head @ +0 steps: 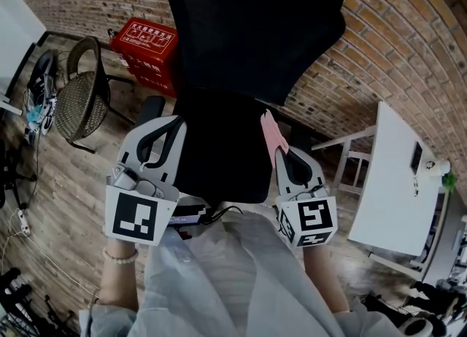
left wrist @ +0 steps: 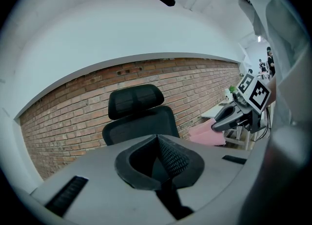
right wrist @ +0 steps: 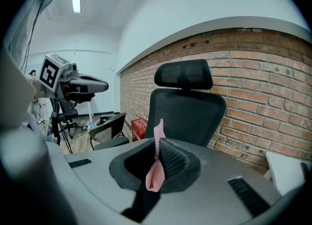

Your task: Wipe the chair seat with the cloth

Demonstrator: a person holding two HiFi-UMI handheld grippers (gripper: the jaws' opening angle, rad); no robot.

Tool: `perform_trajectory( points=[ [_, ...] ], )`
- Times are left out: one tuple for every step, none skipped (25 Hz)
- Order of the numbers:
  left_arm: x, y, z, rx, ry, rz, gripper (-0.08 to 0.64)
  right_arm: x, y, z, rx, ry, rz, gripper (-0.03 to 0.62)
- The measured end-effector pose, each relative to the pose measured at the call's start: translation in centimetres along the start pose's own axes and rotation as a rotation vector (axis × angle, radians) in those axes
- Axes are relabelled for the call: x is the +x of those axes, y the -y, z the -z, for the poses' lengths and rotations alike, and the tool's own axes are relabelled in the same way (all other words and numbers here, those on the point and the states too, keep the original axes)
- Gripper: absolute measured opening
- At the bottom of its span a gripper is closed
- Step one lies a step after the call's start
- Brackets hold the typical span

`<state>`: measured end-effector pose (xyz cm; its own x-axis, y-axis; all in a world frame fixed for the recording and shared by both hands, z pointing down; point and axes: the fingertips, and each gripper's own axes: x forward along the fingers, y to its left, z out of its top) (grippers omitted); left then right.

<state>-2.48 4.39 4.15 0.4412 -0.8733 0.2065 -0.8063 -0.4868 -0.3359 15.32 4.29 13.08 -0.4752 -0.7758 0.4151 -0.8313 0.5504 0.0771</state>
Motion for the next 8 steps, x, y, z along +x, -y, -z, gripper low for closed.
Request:
perform_trajectory(
  points=[
    [-0.03, -0.05, 0.04, -0.001, -0.001, -0.001, 0.018, 0.04, -0.09, 0.06, 0.000, -0.002, -0.002, 0.049],
    [-0.06, -0.10, 0.05, 0.000, -0.001, -0.002, 0.018, 0.07, -0.17, 0.10, -0.001, -0.004, -0.003, 0.049],
    [-0.07, -0.12, 0.04, 0.002, 0.000, -0.003, 0.018, 0.09, -0.24, 0.12, -0.001, -0.005, -0.005, 0.049],
    [-0.08, -0.13, 0.02, 0.002, 0.000, -0.004, 0.018, 0.10, -0.28, 0.13, -0.001, -0.006, -0.007, 0.049],
    [-0.08, -0.12, -0.01, 0.001, 0.000, -0.004, 0.018, 0.09, -0.32, 0.14, -0.001, -0.007, -0.008, 0.049],
    [-0.07, -0.11, -0.03, 0.001, 0.000, -0.005, 0.018, 0.09, -0.34, 0.13, -0.001, -0.007, -0.010, 0.049],
    [-0.06, -0.10, -0.07, 0.001, -0.001, -0.005, 0.018, 0.08, -0.36, 0.12, -0.001, -0.008, -0.011, 0.049],
    [-0.05, -0.09, -0.10, 0.001, -0.001, -0.005, 0.018, 0.08, -0.37, 0.11, -0.001, -0.008, -0.013, 0.049]
  ],
)
